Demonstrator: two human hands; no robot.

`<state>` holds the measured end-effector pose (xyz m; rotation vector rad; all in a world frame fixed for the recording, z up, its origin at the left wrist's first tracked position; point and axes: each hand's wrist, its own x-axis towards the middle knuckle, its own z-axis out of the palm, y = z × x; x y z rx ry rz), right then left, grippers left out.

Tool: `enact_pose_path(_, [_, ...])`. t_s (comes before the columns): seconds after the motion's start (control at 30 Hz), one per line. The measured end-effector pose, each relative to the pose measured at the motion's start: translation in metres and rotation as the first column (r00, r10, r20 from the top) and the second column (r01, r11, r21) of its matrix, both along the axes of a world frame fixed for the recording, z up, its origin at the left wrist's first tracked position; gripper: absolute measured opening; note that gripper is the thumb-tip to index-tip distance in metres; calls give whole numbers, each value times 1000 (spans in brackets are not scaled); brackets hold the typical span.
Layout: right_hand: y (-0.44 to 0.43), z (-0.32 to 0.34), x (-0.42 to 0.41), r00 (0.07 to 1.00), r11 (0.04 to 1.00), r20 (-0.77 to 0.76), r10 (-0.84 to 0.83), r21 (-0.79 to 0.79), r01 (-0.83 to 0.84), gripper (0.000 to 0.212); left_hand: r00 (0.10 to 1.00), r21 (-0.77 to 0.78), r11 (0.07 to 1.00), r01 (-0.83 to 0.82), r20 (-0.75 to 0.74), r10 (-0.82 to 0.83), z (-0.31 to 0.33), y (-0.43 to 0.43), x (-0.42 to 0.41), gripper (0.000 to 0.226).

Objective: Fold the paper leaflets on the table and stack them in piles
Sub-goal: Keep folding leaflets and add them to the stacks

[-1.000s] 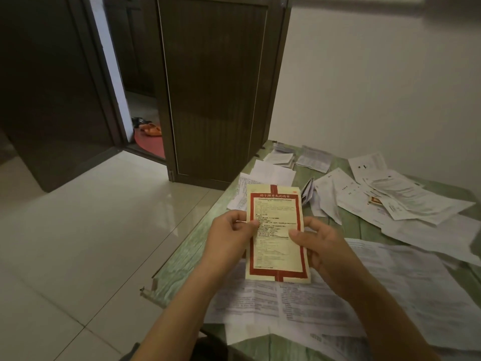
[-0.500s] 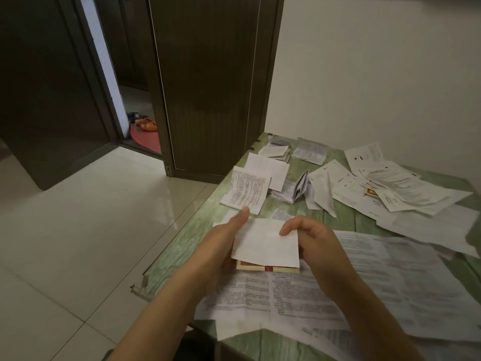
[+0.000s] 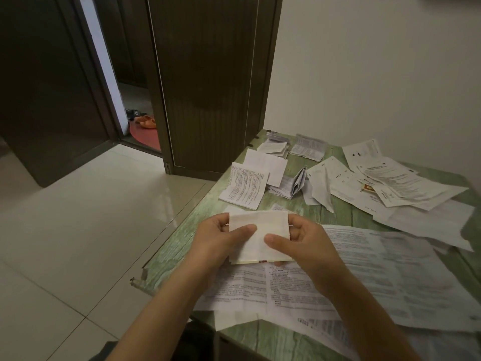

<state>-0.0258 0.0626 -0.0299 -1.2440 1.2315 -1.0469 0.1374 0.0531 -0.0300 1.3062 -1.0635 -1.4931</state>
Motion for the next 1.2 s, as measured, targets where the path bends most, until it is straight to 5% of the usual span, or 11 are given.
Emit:
enact_pose_path(0.2, [-2,0,-3,999,1000,51,-11,-13,11,31,994,93,991,97,-49,-93,-1,-1,-3,22])
enact_pose_path(0.57, [-4,-2,-6,999,998,46,27,48,-30,46,1000,-8,1000,9,8,-9,-4,-2,-2,15])
enact_pose_path(0.97, [1,1,-2,999,999,-28,28,22,-28,33,999,18,1000,0,45,0,-1,-1,-2,30])
enact_pose_path(1.2, [2,3,-1,1000,998,-13,13,54,-12,31,998,31,999,16,54,-18,0,0,-3,20])
